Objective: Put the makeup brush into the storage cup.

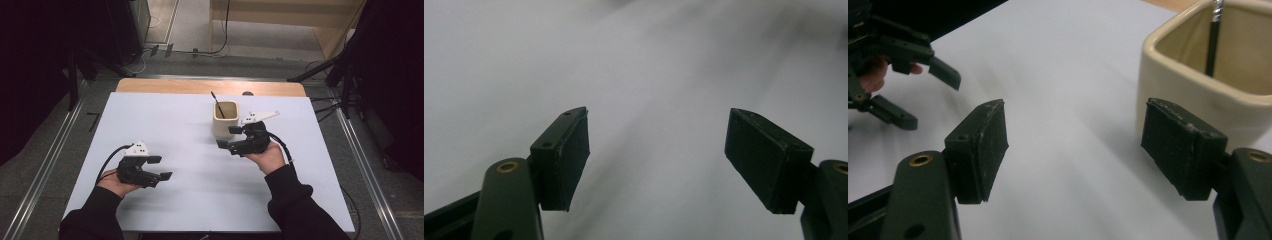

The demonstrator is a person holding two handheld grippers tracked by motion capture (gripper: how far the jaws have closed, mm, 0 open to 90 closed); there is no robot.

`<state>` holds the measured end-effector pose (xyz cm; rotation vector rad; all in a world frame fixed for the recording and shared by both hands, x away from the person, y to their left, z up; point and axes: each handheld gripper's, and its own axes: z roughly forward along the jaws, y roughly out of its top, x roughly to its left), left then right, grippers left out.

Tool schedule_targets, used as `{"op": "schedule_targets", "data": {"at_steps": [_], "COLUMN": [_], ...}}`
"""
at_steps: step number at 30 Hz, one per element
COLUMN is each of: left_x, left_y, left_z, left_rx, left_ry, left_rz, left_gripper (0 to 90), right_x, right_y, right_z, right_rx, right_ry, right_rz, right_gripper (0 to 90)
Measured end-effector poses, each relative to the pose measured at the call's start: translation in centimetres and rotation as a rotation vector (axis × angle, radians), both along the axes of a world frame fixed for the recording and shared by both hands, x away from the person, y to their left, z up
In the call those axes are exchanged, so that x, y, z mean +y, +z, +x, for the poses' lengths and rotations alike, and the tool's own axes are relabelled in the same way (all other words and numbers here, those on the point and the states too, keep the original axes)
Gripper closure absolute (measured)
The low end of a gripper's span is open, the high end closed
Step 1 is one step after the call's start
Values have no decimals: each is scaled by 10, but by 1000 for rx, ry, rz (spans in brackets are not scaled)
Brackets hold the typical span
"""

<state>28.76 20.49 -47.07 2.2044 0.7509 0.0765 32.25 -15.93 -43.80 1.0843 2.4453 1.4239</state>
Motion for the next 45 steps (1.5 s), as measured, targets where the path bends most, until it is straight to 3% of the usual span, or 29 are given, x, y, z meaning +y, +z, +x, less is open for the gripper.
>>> {"op": "schedule_targets", "data": {"at_steps": [8, 11, 16, 25, 30, 35, 45], "left_x": [-1, -2, -2, -3, -3, -3, -3], "left_y": [0, 0, 2, 1, 1, 1, 0], "left_z": [-1, -1, -1, -1, -2, -2, -2], "left_rx": [1, 5, -4, 2, 7, 9, 11], "left_ry": [-16, -20, 5, -2, 5, 5, 5], "left_rz": [3, -3, -10, 17, 12, 11, 14], "left_gripper": [257, 254, 253, 249, 246, 246, 244], "right_x": [2, 3, 0, -9, -14, -23, -41], "right_y": [-12, -14, -18, -21, -23, -25, -32], "right_z": [-7, -8, -13, -20, -26, -33, -45], "right_rx": [8, 18, 22, 18, 24, 24, 27], "right_ry": [35, 59, 71, 69, 84, 71, 46], "right_rz": [0, -8, -7, -3, -18, -12, -49], "right_gripper": [269, 219, 218, 191, 179, 176, 177]}}
